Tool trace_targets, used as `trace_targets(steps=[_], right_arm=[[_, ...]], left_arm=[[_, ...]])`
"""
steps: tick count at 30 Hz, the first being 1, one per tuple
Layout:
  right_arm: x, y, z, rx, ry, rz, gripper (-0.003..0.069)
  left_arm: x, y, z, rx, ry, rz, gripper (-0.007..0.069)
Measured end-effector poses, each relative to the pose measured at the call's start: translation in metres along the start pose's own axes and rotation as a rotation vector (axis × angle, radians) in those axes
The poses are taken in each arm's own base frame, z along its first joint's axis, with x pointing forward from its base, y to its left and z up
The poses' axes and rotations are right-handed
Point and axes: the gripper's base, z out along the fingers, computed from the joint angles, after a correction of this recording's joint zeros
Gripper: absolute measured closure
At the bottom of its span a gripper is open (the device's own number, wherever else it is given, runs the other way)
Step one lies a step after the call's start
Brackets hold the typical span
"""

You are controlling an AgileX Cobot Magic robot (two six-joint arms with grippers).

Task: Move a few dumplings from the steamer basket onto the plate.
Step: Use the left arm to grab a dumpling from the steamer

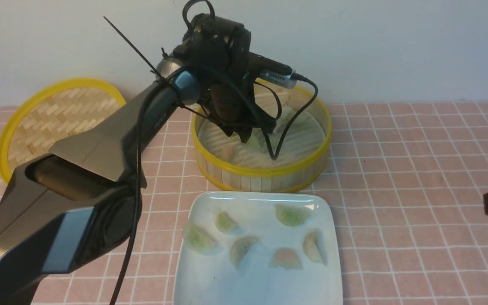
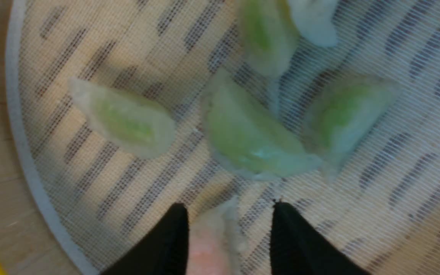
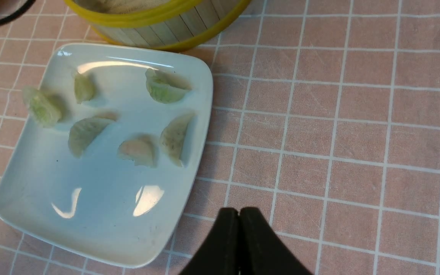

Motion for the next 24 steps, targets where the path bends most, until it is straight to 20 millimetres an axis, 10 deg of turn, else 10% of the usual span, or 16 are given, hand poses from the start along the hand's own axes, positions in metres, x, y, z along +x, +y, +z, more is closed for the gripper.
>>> trace_targets(steps=[18,24], right_arm=[[-0.001,0.0,0.0,0.002,-0.011,0.0,0.0674],[-0.001,0.001,0.0,-0.006,-0.013,0.006,0.0674]], left_arm=[[0.009,0.008,0.032,0.021,0.059,-0.053,0.0293],[0.012,0.007,0.038,0.029,0.07,-0.072,0.0384]])
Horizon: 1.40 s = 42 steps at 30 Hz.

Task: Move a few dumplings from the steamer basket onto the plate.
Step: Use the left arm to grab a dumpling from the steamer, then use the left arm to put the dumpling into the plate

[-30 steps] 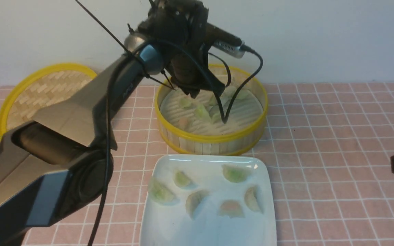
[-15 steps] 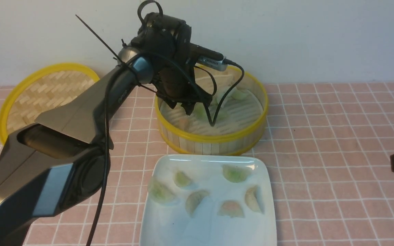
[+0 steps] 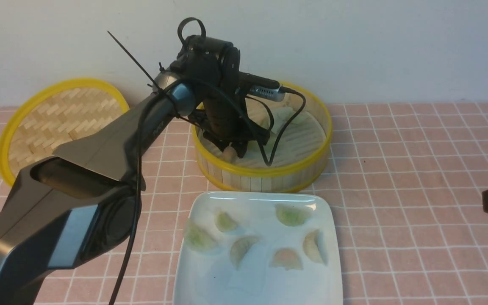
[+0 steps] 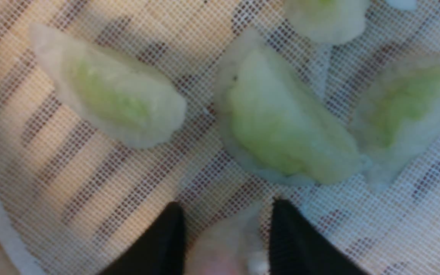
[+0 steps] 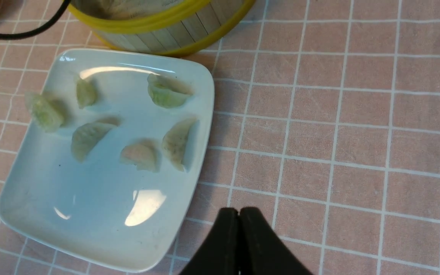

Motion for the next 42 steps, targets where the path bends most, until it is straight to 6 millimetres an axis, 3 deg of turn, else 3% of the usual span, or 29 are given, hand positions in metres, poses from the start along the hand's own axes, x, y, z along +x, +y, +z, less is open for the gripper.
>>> trace_targets(steps=[1,6,9,11,12,13,15,18,21,26,32,36,39,40,42], right_arm=[[0.0,0.0,0.0,-0.004,0.0,0.003,0.0674],[0.0,0.001,0.0,-0.009,0.0,0.006,0.0674],[0.0,0.001,0.0,-0.01,0.003,0.007,0.0674],[0.001,0.001,0.0,-0.012,0.006,0.008,0.0674],[0.001,0.001,0.0,-0.013,0.007,0.008,0.0674],[0.001,0.001,0.0,-0.013,0.006,0.008,0.0674],[0.001,0.001,0.0,-0.013,0.006,0.008,0.0674],[0.001,0.001,0.0,-0.013,0.006,0.008,0.0674],[0.0,0.001,0.0,-0.016,0.0,0.011,0.0674],[-0.005,0.002,0.002,-0.027,-0.03,0.001,0.0674],[-0.029,0.003,0.018,-0.091,0.009,-0.011,0.0667],[-0.051,0.01,0.032,-0.118,0.044,-0.065,0.0655],[-0.074,0.028,0.059,-0.129,0.085,-0.153,0.0627],[-0.075,0.029,0.061,-0.129,0.088,-0.155,0.0627],[-0.093,0.044,0.088,-0.114,0.112,-0.202,0.0587]], left_arm=[[0.0,0.0,-0.001,0.0,-0.004,0.004,0.0424],[-0.002,0.0,-0.026,-0.003,-0.026,0.03,0.0442],[-0.004,-0.003,-0.08,0.005,-0.103,0.031,0.0442],[0.002,-0.006,-0.128,0.032,-0.159,0.025,0.0442],[0.005,-0.006,-0.13,0.039,-0.153,0.023,0.0442],[0.019,-0.01,-0.159,0.072,-0.16,0.015,0.0442],[0.045,-0.017,-0.178,0.114,-0.117,0.024,0.0442],[0.085,-0.028,-0.174,0.151,-0.001,0.042,0.0442],[0.137,-0.046,-0.137,0.183,0.194,0.06,0.0442],[0.183,-0.068,-0.095,0.2,0.267,0.077,0.0442],[0.191,-0.073,-0.07,0.191,0.245,0.076,0.044],[0.192,-0.073,-0.061,0.186,0.264,0.073,0.0344],[0.193,-0.073,-0.06,0.186,0.287,0.075,0.0183],[0.193,-0.073,-0.061,0.187,0.292,0.076,0.0176],[0.189,-0.074,-0.068,0.189,0.304,0.087,0.0154]])
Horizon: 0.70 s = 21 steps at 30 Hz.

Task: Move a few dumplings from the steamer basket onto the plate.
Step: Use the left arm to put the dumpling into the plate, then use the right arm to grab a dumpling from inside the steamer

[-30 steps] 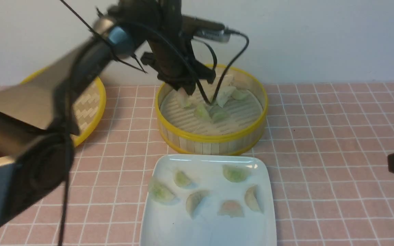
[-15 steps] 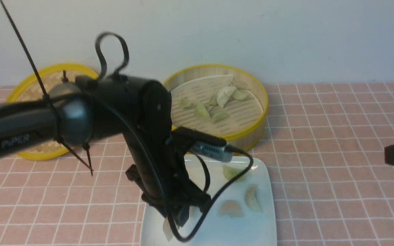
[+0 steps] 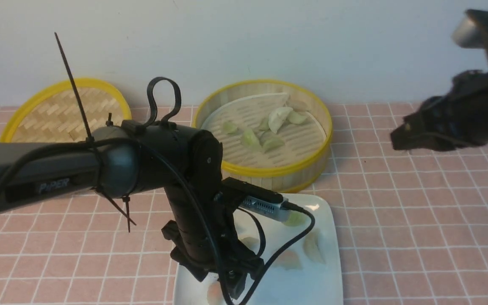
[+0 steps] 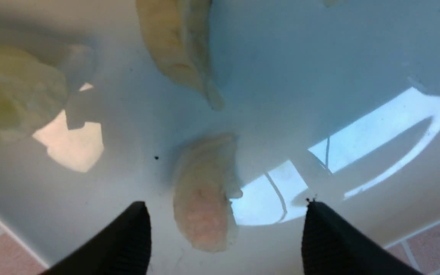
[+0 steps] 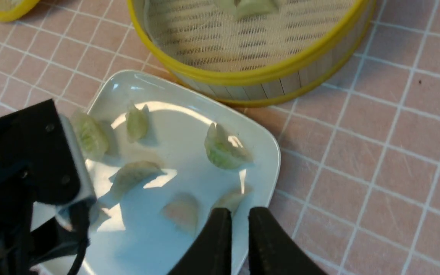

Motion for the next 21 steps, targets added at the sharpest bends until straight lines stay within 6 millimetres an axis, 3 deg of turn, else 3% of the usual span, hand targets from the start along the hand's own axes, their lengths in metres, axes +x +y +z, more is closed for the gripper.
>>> trace_targets(steps=[2,4,6,9,10,15,16,18,21], right_arm=[[-0.015,0.004,0.018,0.014,0.016,-0.032,0.0554],[-0.034,0.01,0.039,0.024,0.026,-0.073,0.0506],[-0.051,0.012,0.07,0.036,0.054,-0.107,0.0435],[-0.071,0.016,0.112,0.042,0.074,-0.153,0.0345],[-0.077,0.016,0.131,0.042,0.086,-0.165,0.03],[-0.09,0.008,0.199,0.041,0.137,-0.166,0.0185],[-0.088,0.003,0.22,0.049,0.163,-0.16,0.0165],[-0.09,-0.002,0.241,0.062,0.177,-0.153,0.0145],[-0.088,-0.008,0.263,0.069,0.195,-0.147,0.0139]], left_arm=[[0.0,-0.002,-0.01,-0.005,-0.004,0.005,0.0206],[0.003,-0.004,-0.029,-0.014,-0.036,-0.003,0.0313],[0.01,-0.006,-0.054,-0.029,-0.09,0.004,0.0487],[0.025,-0.01,-0.092,-0.042,-0.187,0.003,0.0592],[0.037,-0.012,-0.115,-0.045,-0.246,0.005,0.0617],[0.076,-0.017,-0.168,-0.05,-0.391,-0.002,0.0631],[0.085,-0.017,-0.178,-0.055,-0.417,0.0,0.0631],[0.105,-0.018,-0.198,-0.057,-0.479,-0.007,0.0631],[0.122,-0.018,-0.211,-0.061,-0.517,-0.02,0.0631]])
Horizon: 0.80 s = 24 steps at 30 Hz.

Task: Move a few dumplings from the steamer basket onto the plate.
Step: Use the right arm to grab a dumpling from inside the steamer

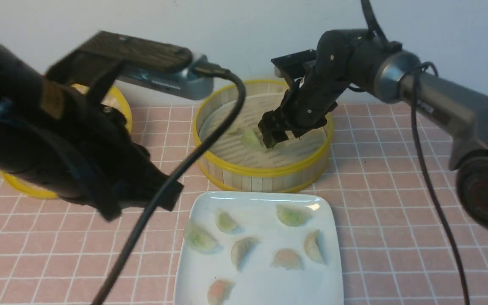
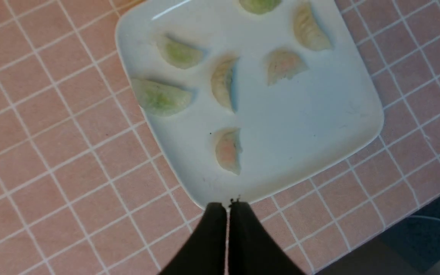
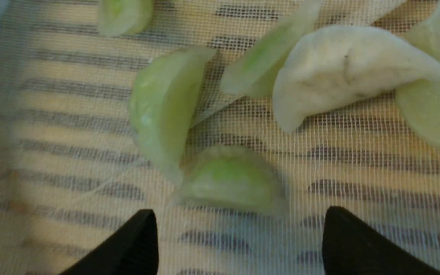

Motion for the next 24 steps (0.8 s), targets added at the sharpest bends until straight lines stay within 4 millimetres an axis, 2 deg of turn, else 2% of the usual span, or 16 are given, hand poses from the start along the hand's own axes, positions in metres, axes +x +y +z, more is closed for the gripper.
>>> trace_targets(steps=[1,4,7,12,14,18,21,23,24], right_arm=[[-0.002,-0.001,0.005,0.001,-0.006,-0.001,0.0137],[-0.003,-0.003,0.018,0.003,-0.008,0.0,0.0137],[-0.005,-0.003,0.021,0.002,-0.013,-0.001,0.016],[-0.004,0.004,0.02,0.018,0.009,-0.031,0.0397],[-0.003,0.004,0.019,0.023,0.027,-0.03,0.0401],[-0.002,0.006,0.009,0.024,0.071,-0.033,0.0398],[-0.006,0.007,-0.009,0.035,0.074,-0.043,0.0404],[-0.012,0.009,-0.026,0.042,0.045,-0.043,0.0515],[-0.017,0.011,-0.041,0.043,0.015,-0.039,0.0585]], left_arm=[[0.005,0.001,-0.011,-0.001,-0.021,-0.01,0.0631],[0.013,0.003,-0.026,-0.012,-0.048,-0.018,0.0631],[0.019,0.004,-0.036,-0.014,-0.068,-0.027,0.0631],[0.022,0.005,-0.041,-0.023,-0.074,-0.029,0.0631],[0.023,0.005,-0.04,-0.027,-0.071,-0.029,0.0631],[0.025,0.007,-0.035,-0.035,-0.053,-0.029,0.0631],[0.028,0.008,-0.03,-0.04,-0.035,-0.029,0.0631],[0.029,0.008,-0.027,-0.043,-0.026,-0.03,0.0631],[0.03,0.008,-0.025,-0.044,-0.022,-0.031,0.0631]])
